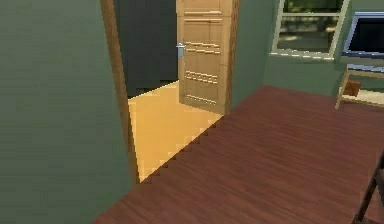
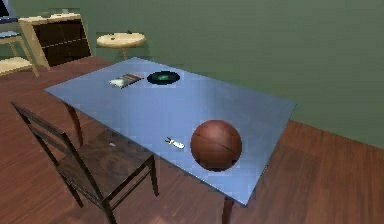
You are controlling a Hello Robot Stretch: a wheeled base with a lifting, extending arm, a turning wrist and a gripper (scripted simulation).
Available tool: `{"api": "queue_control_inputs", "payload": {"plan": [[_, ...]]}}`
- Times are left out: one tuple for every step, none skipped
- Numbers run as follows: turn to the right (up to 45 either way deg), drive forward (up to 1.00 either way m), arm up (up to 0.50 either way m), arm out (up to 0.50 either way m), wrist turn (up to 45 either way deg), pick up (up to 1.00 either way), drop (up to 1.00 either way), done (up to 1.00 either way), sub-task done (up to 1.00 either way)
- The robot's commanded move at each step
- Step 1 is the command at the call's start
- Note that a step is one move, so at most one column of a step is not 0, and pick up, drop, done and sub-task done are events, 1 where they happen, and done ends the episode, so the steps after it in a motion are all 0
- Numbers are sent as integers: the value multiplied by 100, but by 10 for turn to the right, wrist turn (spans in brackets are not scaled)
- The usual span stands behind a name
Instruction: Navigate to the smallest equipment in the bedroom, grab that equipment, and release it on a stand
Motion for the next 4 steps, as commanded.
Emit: {"api": "queue_control_inputs", "payload": {"plan": [[0, 0, 38, 0, 0, 0, 0, 0, 0], [0, 0, 0, 32, 0, 0, 0, 0, 0], [0, 0, 0, 0, 450, 0, 0, 0, 0], [0, 0, 0, 0, 450, 0, 0, 0, 0]]}}
